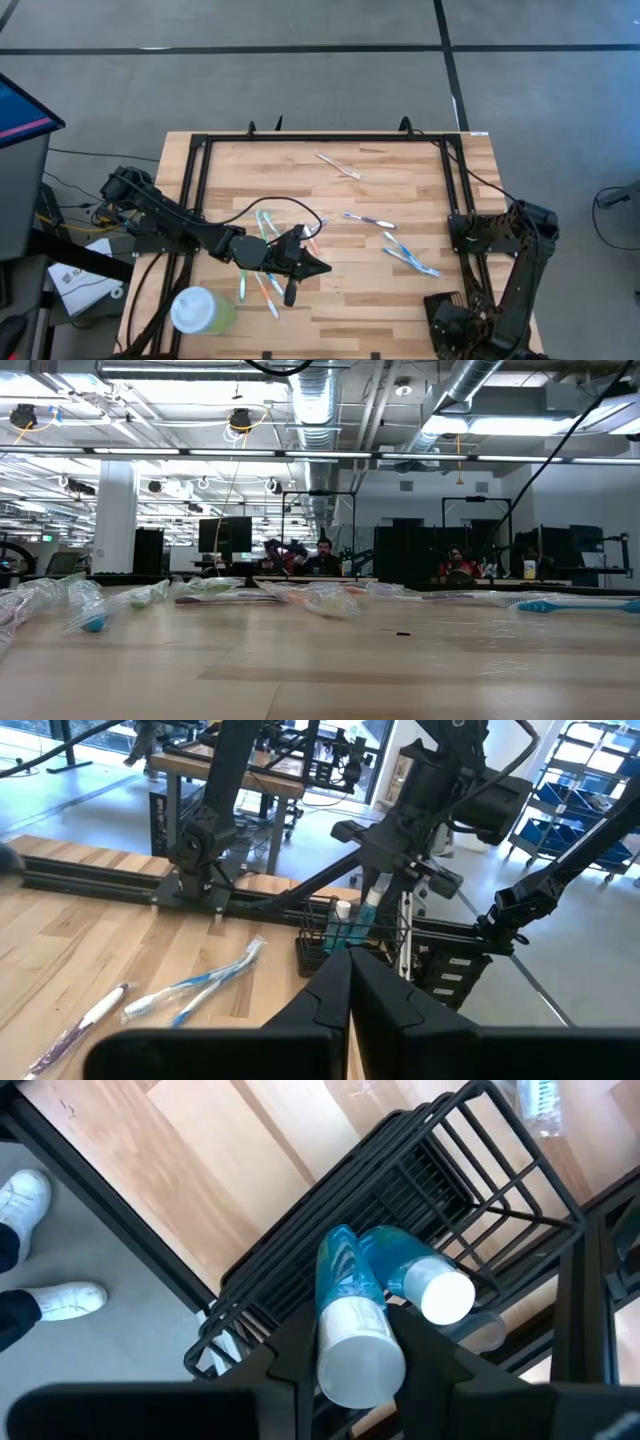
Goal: Pick & Place toothbrushing station
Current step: Put the blue mouthwash bottle into the black organizer
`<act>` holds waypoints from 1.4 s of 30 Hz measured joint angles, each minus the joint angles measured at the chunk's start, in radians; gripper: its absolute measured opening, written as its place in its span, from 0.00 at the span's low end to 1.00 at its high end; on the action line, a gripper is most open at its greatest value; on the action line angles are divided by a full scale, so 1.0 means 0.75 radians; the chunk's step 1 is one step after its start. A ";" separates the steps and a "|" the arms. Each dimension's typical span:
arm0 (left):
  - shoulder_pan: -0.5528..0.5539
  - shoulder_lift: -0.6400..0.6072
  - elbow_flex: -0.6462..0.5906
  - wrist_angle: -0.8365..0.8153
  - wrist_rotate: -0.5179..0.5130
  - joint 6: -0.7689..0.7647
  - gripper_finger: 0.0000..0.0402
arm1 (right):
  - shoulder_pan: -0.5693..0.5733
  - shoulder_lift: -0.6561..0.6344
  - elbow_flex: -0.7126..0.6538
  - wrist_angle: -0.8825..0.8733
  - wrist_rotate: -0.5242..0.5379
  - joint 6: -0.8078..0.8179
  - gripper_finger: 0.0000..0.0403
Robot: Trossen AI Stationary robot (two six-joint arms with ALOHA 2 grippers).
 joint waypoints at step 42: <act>-0.005 0.000 0.000 0.002 0.006 -0.029 0.00 | 0.012 0.001 -0.076 0.091 -0.019 0.040 0.22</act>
